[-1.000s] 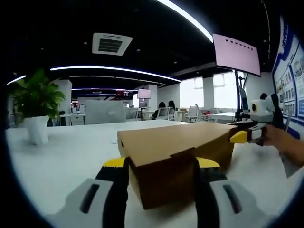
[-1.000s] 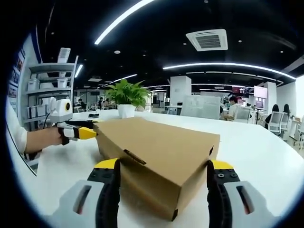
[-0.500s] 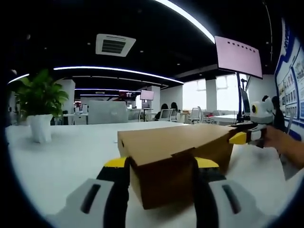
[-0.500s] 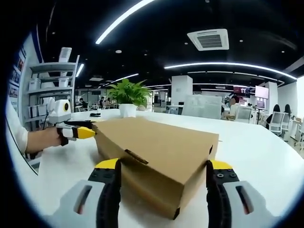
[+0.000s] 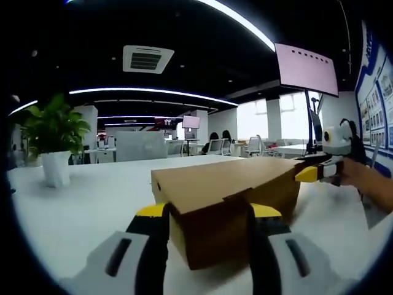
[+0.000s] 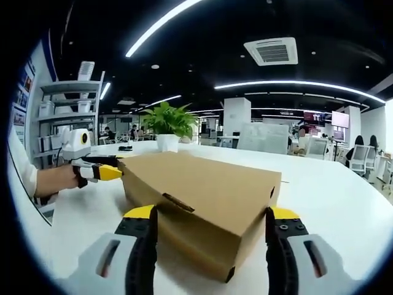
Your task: Operate the shoe box by opening the lid, removing the specified soft item, and placing it in the target area until the item is outside and the box remains undamaged.
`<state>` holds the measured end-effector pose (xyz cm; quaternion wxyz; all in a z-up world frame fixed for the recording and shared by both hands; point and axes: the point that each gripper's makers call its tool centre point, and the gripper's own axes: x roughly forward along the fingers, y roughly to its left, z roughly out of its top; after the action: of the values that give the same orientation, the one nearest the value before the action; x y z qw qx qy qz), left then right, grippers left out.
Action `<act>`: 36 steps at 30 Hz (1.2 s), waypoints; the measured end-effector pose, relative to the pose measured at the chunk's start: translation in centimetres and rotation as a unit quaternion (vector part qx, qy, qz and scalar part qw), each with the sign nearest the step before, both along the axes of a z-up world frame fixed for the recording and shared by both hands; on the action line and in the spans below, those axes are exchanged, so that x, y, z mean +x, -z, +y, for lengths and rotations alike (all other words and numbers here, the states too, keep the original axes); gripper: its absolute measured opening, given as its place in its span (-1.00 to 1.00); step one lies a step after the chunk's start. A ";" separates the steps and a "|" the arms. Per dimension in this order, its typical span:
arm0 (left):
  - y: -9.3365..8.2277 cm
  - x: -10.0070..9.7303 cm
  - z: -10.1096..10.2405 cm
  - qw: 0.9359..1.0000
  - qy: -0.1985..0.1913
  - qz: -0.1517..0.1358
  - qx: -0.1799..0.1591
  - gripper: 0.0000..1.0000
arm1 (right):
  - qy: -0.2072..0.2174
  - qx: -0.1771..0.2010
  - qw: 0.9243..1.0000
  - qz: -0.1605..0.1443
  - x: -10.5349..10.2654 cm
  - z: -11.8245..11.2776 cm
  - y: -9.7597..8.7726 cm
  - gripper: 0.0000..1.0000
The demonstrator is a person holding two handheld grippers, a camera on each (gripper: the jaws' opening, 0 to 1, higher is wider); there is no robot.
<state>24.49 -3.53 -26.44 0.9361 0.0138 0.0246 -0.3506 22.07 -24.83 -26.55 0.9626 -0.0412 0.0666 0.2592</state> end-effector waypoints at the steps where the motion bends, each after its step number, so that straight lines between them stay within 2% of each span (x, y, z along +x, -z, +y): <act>1: 0.0 0.0 0.0 1.000 0.000 0.000 0.000 0.02 | 0.000 0.000 1.000 0.001 0.0 0.0 0.0 0.45; 18: 0.0 -1.3 0.3 1.000 -0.004 -0.001 -0.002 -0.02 | -0.001 0.000 1.000 0.001 -0.5 0.1 0.0 0.41; 36: -0.1 -2.5 0.6 1.000 -0.002 -0.002 -0.002 -0.02 | 0.007 -0.004 1.000 0.004 -2.0 0.7 -0.1 0.41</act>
<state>22.02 -2.91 -26.38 0.9369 0.0123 0.0215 -0.3486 20.09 -24.16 -26.48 0.9639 -0.0440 0.0718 0.2527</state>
